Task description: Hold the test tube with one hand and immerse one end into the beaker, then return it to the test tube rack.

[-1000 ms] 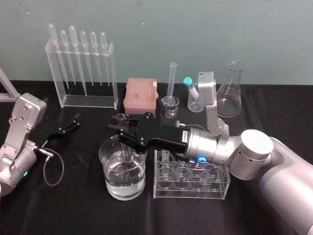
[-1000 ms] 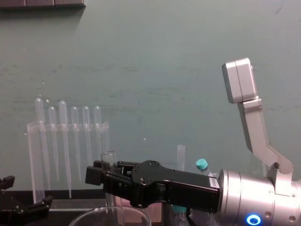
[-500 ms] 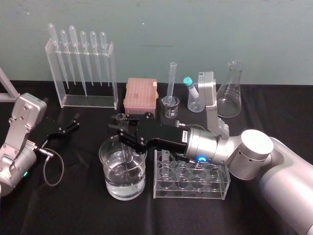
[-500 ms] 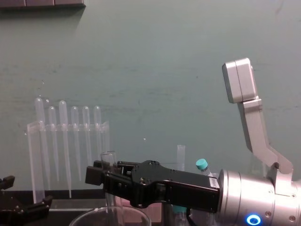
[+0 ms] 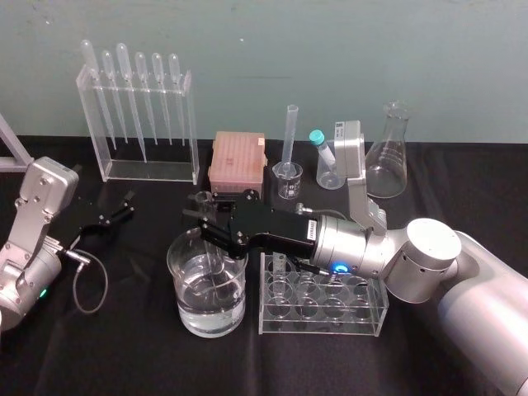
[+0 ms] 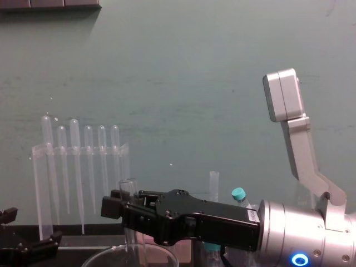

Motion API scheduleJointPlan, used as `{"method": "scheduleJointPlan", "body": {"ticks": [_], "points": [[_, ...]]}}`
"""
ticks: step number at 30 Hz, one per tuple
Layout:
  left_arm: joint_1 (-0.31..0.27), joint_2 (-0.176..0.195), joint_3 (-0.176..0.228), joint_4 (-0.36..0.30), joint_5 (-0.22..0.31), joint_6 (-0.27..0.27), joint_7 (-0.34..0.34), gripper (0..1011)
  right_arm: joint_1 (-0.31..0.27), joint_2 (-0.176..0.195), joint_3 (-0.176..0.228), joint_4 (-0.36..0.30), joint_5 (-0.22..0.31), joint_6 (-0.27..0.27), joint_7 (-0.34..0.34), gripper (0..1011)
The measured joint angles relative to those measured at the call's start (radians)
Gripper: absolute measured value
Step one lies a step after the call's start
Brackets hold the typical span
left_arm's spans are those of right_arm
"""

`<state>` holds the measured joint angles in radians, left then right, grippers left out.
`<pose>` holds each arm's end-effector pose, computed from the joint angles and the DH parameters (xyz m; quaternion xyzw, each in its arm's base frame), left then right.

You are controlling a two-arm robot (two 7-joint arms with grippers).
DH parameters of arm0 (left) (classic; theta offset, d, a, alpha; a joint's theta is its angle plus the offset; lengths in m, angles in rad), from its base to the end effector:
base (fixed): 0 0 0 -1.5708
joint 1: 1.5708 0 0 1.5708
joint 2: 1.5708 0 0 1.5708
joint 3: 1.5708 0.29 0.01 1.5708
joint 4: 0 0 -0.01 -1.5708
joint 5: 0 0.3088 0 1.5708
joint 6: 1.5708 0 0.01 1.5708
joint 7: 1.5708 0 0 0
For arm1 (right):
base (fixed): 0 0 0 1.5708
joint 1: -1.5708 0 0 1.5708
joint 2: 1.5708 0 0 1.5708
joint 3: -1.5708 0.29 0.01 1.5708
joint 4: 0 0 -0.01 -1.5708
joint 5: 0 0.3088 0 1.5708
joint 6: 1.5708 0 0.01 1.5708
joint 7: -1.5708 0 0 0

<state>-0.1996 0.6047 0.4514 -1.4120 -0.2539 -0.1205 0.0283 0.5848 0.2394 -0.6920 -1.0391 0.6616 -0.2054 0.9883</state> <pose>0.3581 0.0827 -0.3022 0.1415 -0.1325 0.5799 0.7913 0.4500 0.0641 -0.2872 0.0666 0.0075 -0.0860 0.9940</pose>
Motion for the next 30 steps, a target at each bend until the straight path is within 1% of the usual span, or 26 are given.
{"method": "scheduleJointPlan", "body": {"ticks": [30], "points": [[0.0,0.0,0.0,0.0,0.0,0.0,0.0,1000,0.0,0.0,0.0,0.0,0.0,0.0,0.0,224]]}}
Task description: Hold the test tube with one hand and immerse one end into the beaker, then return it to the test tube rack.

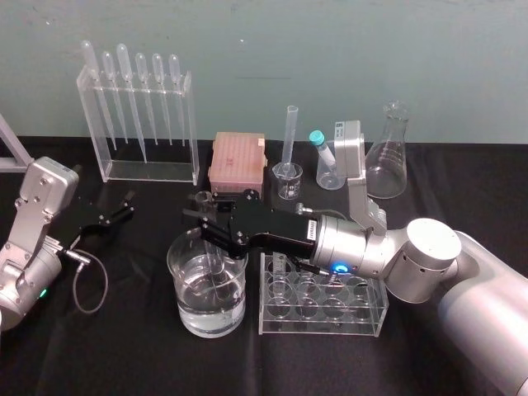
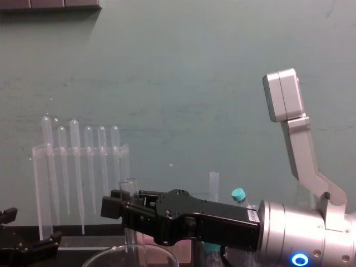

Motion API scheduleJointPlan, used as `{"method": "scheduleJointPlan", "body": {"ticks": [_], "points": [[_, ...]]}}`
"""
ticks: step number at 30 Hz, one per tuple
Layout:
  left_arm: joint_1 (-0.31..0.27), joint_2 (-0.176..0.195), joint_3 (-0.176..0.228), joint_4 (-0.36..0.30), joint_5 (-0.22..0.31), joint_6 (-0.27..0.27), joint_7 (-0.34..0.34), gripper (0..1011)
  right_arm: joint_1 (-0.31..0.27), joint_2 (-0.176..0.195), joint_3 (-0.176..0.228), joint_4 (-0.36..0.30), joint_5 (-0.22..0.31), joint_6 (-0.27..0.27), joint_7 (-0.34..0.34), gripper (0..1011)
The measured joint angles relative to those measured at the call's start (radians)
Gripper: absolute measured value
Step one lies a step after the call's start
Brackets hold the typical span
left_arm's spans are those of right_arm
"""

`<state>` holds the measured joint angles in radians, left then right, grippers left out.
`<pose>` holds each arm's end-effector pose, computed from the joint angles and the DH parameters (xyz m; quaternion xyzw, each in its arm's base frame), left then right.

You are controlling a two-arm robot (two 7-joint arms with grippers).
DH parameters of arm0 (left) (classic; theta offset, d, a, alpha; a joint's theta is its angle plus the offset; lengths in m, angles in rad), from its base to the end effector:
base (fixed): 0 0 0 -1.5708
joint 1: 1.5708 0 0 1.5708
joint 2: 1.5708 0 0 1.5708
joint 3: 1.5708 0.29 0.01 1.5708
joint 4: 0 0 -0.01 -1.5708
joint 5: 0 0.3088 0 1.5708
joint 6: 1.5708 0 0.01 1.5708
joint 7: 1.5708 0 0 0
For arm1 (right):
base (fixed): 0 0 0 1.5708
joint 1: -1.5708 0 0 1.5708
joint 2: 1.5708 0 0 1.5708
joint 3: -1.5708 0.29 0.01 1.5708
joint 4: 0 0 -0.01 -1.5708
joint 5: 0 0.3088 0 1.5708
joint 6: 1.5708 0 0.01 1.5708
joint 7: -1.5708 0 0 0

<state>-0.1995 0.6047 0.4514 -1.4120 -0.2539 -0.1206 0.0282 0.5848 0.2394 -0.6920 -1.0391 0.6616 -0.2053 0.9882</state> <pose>0.3581 0.0827 -0.3023 0.1415 -0.1325 0.5799 0.7913 0.4500 0.0641 -0.2872 0.0666 0.0076 -0.0861 0.9940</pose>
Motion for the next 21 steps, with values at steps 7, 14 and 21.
{"method": "scheduleJointPlan", "body": {"ticks": [7,14,21], "points": [[0.0,0.0,0.0,0.0,0.0,0.0,0.0,1000,0.0,0.0,0.0,0.0,0.0,0.0,0.0,224],[0.0,0.0,0.0,0.0,0.0,0.0,0.0,1000,0.0,0.0,0.0,0.0,0.0,0.0,0.0,224],[0.0,0.0,0.0,0.0,0.0,0.0,0.0,1000,0.0,0.0,0.0,0.0,0.0,0.0,0.0,224]]}}
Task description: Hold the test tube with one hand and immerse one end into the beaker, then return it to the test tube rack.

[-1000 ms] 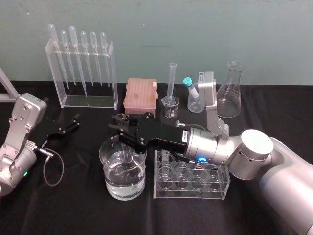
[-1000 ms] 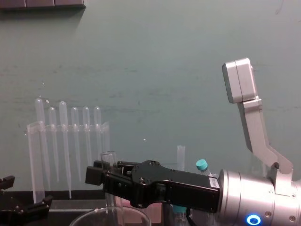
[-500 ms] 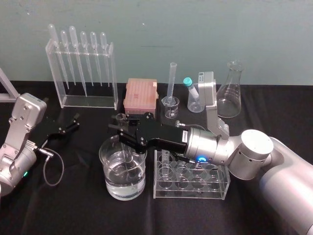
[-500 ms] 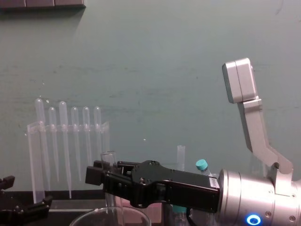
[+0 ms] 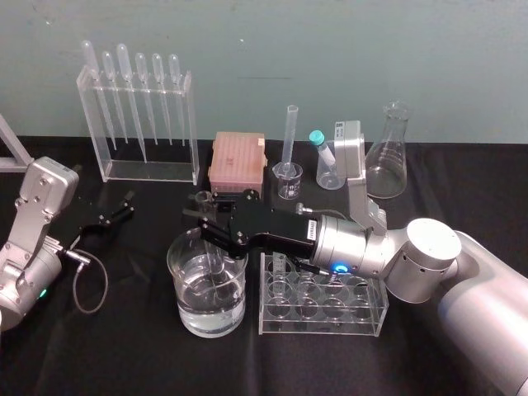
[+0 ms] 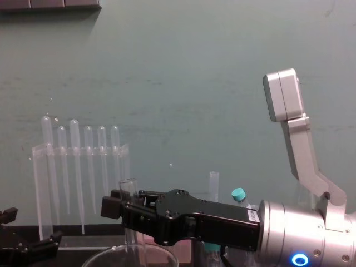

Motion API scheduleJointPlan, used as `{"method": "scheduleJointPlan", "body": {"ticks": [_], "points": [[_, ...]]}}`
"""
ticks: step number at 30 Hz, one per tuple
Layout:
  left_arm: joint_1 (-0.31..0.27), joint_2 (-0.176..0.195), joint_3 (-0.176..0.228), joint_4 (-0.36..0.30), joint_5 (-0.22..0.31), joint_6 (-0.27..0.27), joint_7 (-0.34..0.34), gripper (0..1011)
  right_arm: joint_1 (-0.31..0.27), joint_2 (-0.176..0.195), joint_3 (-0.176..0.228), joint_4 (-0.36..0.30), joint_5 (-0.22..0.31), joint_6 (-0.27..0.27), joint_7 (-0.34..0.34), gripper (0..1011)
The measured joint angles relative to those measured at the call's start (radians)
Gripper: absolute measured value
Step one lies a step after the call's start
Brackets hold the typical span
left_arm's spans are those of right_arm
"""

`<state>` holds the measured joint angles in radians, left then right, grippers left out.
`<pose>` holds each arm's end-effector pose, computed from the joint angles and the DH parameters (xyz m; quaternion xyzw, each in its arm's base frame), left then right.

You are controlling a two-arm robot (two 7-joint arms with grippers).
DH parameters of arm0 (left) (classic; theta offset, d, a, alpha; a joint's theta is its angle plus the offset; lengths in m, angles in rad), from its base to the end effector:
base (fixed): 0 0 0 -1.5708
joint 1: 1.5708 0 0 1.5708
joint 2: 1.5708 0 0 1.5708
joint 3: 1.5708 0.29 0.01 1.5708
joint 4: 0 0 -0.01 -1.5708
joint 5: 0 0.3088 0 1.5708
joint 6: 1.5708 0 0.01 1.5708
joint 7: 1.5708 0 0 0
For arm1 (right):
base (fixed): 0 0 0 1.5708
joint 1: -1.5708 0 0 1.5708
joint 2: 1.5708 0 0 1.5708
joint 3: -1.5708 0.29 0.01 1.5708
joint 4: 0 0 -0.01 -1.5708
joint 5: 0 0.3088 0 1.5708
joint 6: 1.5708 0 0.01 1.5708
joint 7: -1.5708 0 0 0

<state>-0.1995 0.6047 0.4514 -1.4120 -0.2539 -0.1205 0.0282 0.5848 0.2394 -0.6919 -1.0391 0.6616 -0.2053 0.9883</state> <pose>0.3581 0.0827 -0.3023 0.1415 -0.1324 0.5799 0.7913 0.4500 0.0640 -0.2872 0.0666 0.0075 -0.0861 0.9940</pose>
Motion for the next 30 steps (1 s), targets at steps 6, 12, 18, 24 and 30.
{"method": "scheduleJointPlan", "body": {"ticks": [6,12,18,24,30], "points": [[0.0,0.0,0.0,0.0,0.0,0.0,0.0,1000,0.0,0.0,0.0,0.0,0.0,0.0,0.0,224],[0.0,0.0,0.0,0.0,0.0,0.0,0.0,1000,0.0,0.0,0.0,0.0,0.0,0.0,0.0,224],[0.0,0.0,0.0,0.0,0.0,0.0,0.0,1000,0.0,0.0,0.0,0.0,0.0,0.0,0.0,224],[0.0,0.0,0.0,0.0,0.0,0.0,0.0,1000,0.0,0.0,0.0,0.0,0.0,0.0,0.0,224],[0.0,0.0,0.0,0.0,0.0,0.0,0.0,1000,0.0,0.0,0.0,0.0,0.0,0.0,0.0,224]]}}
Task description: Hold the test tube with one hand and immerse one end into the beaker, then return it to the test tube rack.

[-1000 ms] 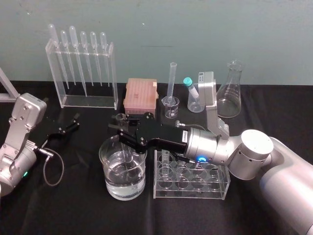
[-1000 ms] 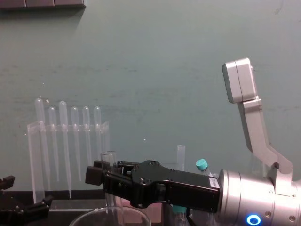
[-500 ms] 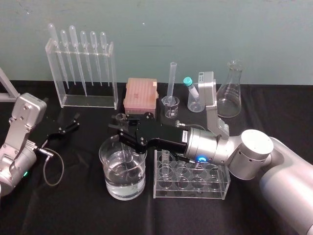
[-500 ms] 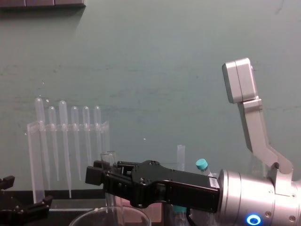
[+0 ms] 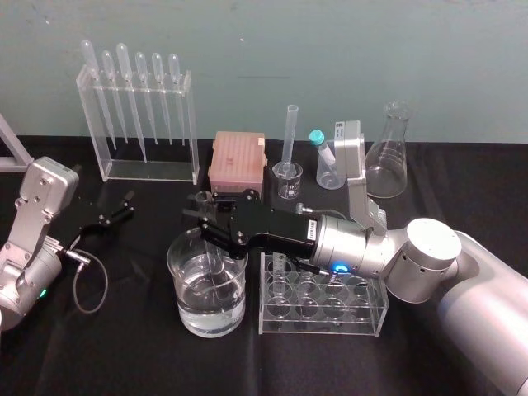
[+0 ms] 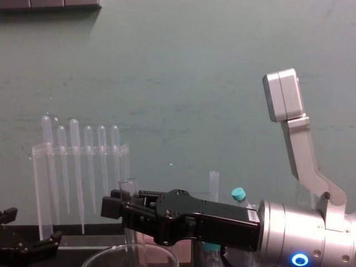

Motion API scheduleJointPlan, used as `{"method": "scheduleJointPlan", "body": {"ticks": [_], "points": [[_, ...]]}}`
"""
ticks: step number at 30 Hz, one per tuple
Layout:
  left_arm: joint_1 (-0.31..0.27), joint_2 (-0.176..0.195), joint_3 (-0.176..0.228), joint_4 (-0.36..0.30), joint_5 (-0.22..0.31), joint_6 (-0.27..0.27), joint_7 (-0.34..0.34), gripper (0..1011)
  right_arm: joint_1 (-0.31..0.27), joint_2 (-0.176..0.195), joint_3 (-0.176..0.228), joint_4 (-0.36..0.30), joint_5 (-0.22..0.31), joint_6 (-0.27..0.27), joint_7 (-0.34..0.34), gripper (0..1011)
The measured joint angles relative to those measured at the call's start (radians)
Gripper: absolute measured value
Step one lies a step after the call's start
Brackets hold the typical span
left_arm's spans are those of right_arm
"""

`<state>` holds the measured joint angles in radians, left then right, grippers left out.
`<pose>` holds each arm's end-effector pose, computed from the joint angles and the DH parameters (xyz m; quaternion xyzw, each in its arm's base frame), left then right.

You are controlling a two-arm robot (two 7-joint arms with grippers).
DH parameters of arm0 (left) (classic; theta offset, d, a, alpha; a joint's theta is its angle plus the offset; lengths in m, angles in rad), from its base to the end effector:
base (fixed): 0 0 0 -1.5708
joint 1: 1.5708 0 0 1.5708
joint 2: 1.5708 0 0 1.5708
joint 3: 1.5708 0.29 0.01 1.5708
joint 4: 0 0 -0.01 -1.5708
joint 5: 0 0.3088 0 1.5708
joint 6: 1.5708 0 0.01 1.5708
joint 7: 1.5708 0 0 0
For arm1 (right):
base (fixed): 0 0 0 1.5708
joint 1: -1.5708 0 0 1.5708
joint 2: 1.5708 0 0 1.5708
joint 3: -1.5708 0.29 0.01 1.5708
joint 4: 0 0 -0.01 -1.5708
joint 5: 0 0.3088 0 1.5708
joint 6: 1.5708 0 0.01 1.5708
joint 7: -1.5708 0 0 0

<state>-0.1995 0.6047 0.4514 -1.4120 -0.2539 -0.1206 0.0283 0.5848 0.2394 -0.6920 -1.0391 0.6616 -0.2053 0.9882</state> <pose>0.3581 0.0827 -0.3023 0.1415 -0.1325 0.5799 0.7913 0.4500 0.0641 -0.2872 0.0666 0.0076 -0.0861 0.9940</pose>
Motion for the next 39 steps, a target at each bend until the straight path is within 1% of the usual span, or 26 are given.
{"method": "scheduleJointPlan", "body": {"ticks": [39], "points": [[0.0,0.0,0.0,0.0,0.0,0.0,0.0,1000,0.0,0.0,0.0,0.0,0.0,0.0,0.0,224]]}}
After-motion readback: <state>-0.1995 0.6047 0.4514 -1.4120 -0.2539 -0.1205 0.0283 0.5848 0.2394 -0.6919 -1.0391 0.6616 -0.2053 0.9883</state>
